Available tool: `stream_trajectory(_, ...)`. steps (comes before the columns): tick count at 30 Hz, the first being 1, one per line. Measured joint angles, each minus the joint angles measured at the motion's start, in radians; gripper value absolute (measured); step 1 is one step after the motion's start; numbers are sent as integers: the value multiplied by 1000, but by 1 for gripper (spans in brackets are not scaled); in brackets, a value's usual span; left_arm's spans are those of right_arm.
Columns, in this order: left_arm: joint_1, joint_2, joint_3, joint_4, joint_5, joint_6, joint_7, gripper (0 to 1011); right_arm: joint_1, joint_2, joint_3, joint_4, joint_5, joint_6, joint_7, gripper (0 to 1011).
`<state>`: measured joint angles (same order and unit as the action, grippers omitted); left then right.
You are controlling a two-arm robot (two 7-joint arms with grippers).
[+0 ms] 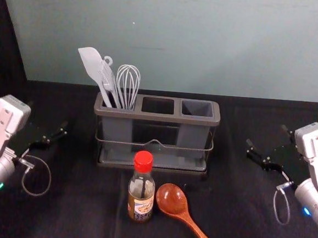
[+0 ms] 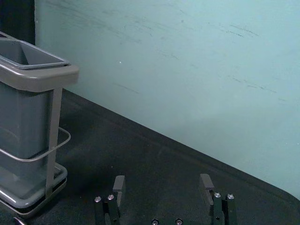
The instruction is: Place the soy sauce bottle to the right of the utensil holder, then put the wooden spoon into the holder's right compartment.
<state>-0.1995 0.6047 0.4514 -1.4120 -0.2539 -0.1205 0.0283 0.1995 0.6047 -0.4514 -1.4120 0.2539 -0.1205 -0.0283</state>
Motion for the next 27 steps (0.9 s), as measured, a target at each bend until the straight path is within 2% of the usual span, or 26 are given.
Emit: stream_trajectory(27, 0, 0, 0, 0, 0, 0, 0, 1012, 0, 0, 0, 0, 0, 0, 0, 1004)
